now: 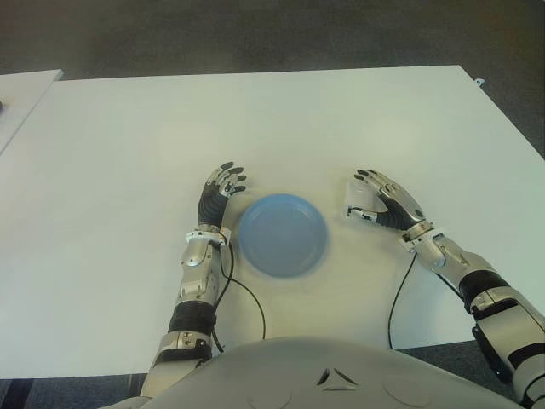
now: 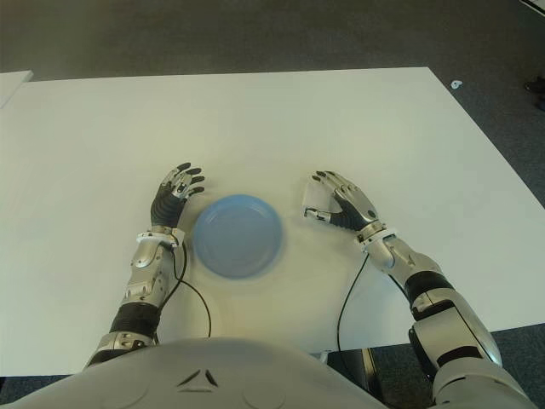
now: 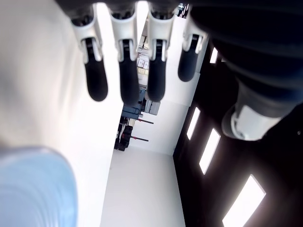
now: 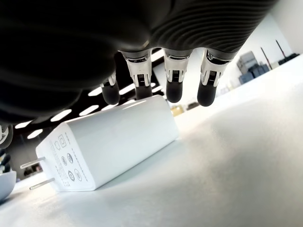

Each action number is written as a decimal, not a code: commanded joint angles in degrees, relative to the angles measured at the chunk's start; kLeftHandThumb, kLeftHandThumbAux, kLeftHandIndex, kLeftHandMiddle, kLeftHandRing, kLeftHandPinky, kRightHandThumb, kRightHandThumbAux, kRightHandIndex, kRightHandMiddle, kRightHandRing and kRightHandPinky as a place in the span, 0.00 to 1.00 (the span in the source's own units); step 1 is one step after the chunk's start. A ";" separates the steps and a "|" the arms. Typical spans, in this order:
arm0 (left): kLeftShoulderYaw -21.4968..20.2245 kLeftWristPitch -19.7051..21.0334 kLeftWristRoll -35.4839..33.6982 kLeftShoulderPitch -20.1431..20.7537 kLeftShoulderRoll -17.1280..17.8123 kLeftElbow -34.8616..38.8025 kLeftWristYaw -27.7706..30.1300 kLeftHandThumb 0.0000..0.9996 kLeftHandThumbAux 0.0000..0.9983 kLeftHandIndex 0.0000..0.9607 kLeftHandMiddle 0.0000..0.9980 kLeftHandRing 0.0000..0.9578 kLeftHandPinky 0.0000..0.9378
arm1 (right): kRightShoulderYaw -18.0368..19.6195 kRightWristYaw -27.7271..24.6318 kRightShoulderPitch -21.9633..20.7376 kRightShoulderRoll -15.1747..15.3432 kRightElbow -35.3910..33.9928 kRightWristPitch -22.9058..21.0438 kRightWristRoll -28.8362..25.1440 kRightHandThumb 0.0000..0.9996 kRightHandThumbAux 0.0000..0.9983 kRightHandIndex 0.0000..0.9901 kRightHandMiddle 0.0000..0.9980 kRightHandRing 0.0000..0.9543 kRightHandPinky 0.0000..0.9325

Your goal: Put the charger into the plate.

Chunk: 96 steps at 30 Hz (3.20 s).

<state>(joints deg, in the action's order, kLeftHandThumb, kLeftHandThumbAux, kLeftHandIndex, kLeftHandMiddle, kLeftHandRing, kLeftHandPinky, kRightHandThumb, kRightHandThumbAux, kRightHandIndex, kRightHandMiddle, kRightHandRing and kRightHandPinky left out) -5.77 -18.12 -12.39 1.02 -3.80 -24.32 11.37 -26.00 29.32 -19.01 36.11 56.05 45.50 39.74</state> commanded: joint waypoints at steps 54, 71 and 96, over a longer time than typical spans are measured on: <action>0.67 6.27 -1.55 -3.13 -1.83 5.40 -2.54 0.00 0.54 0.26 0.30 0.34 0.38 | -10.35 -5.34 -4.31 -1.64 9.39 -5.64 5.38 0.27 0.22 0.00 0.00 0.00 0.02; 0.16 7.36 -3.08 -3.09 -1.59 6.25 -2.22 0.00 0.53 0.27 0.31 0.34 0.38 | -17.05 -4.84 -7.01 -0.51 11.21 -8.17 9.26 0.19 0.22 0.00 0.00 0.00 0.04; 0.32 7.58 -3.41 -3.40 -1.12 6.94 -1.95 0.00 0.50 0.28 0.31 0.34 0.38 | -18.66 -6.09 -7.42 1.65 11.36 -6.42 9.02 0.20 0.23 0.00 0.00 0.00 0.05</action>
<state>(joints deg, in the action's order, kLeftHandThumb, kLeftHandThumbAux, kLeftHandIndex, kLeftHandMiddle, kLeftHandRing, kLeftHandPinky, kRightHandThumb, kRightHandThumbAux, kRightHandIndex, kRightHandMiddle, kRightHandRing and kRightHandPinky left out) -5.70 -11.56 -15.78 -1.37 -3.89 -17.83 9.49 -41.86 28.84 -31.18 37.55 65.04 39.74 45.31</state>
